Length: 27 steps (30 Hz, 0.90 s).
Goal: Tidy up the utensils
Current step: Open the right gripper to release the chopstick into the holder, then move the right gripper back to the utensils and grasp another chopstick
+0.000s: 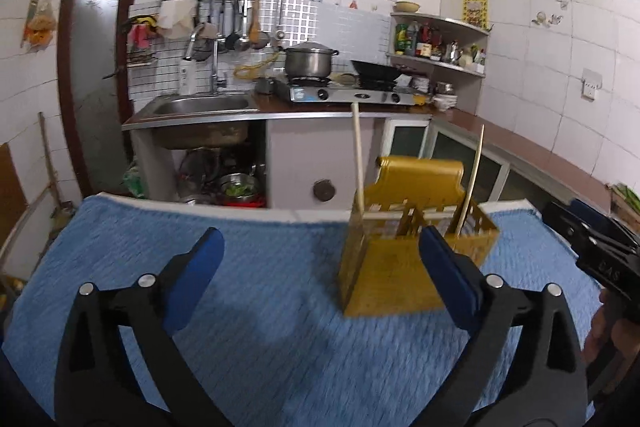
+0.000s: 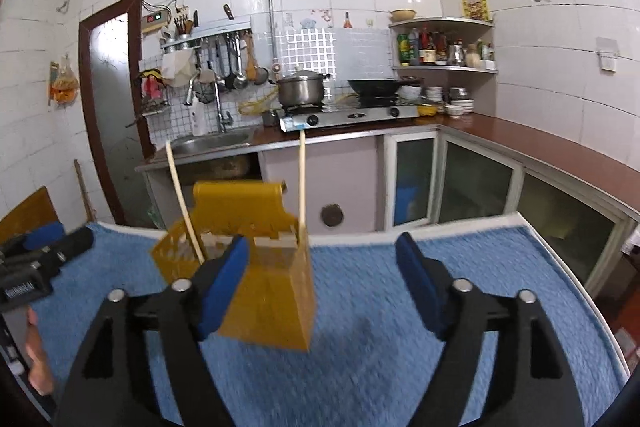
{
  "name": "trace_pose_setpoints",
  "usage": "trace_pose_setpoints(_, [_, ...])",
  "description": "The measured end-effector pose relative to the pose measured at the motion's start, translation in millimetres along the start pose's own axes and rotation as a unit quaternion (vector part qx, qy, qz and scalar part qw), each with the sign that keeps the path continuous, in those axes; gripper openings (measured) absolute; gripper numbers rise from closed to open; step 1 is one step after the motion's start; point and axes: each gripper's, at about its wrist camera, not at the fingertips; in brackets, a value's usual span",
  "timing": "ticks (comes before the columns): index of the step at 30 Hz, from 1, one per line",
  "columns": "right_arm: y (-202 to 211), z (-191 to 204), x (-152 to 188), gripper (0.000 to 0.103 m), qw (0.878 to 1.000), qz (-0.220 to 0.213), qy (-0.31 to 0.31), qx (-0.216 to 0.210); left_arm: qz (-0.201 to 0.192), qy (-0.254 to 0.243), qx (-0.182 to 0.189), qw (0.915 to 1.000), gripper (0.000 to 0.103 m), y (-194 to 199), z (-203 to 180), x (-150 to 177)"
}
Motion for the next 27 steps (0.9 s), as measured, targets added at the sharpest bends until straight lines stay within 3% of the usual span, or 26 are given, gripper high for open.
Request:
trace_pose_setpoints(6, [34.5, -4.2, 39.1, 0.078, 1.000, 0.027, 0.008, 0.008, 0.028, 0.010, -0.008, 0.9995, 0.098, 31.1, -0.1, 31.0])
trace_pose_setpoints(15, [71.4, -4.9, 82.3, 0.078, 0.997, 0.070, 0.009, -0.005, 0.086, 0.052, 0.020, 0.9947, 0.098, 54.9, -0.5, 77.5])
trace_pose_setpoints(27, [87.2, -7.9, 132.6, 0.078, 0.992, 0.121, 0.018, 0.002, 0.122, 0.062, 0.005, 0.9906, 0.098, 68.3, -6.2, 124.0])
Point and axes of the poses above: each gripper's, at about its wrist camera, not at the fingertips, and y roughly against the way its jaws point, z to its left, x to its underside, and after that the axes turned 12 degrees about x, right-handed
